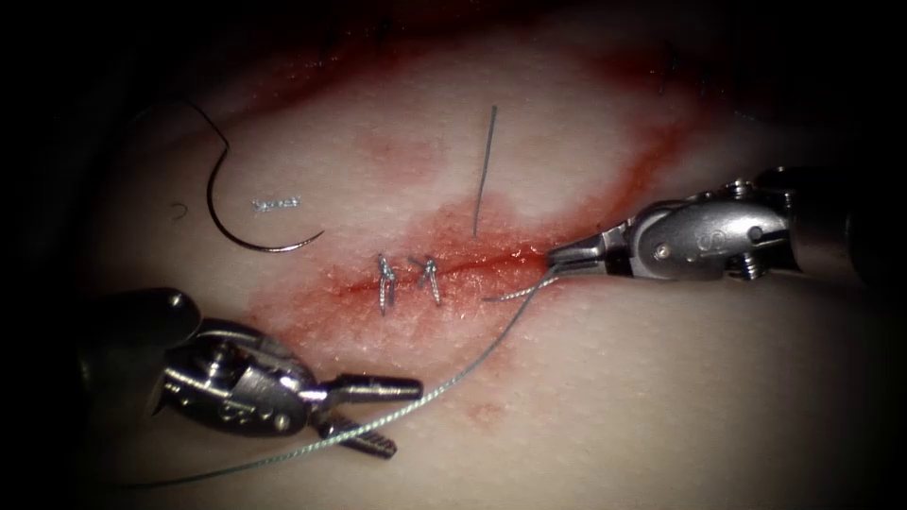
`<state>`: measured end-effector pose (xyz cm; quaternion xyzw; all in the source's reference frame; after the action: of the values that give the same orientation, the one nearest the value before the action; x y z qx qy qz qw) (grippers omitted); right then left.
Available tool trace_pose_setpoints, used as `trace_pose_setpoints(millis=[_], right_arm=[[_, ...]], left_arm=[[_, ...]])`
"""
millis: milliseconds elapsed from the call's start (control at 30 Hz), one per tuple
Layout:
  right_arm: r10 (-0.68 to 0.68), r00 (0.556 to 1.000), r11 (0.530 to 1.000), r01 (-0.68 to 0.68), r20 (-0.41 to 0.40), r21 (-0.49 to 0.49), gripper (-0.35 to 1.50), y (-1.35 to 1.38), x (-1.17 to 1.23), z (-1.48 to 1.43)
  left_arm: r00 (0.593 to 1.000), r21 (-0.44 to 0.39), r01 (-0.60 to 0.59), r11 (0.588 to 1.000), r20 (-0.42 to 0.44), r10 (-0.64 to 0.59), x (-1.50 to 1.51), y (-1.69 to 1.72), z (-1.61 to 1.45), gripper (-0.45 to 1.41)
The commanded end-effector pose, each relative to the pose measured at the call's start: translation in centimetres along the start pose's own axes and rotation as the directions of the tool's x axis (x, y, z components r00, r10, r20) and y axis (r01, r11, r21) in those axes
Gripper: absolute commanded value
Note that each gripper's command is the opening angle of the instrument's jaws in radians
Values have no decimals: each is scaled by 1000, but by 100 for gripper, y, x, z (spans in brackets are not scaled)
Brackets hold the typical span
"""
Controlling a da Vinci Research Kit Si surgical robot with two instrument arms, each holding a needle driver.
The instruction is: Wound Closure
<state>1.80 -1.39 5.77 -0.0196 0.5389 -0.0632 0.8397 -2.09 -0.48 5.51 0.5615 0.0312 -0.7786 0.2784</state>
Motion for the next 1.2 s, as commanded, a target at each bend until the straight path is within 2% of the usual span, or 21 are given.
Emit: trace_pose_setpoints(millis=[33, 433, 633, 767, 1200], right_arm=[[-1, 1000, 1000, 1, 0, -1, -35, 1, -5, 10], [6, 1000, 1000, -6, 15, -16, -35, 19, -20, 11], [0, 1000, 1000, 0, 20, -22, -35, 20, -28, 14], [6, 1000, 1000, -5, 21, -23, -35, 21, -30, 15], [20, 999, 999, -19, 28, -27, -35, 22, -28, 19]], left_arm=[[1000, -1, -1, 1000, -2, 1, -2, 3, 8, 51], [1000, -40, -27, 999, -17, 26, 7, 13, -3, 32], [999, -41, -33, 999, -18, 32, 9, 14, -4, 29], [998, -48, -53, 997, -38, 51, 13, 15, -3, 22], [993, -57, -97, 994, -71, 93, 18, 16, 1, 17]])
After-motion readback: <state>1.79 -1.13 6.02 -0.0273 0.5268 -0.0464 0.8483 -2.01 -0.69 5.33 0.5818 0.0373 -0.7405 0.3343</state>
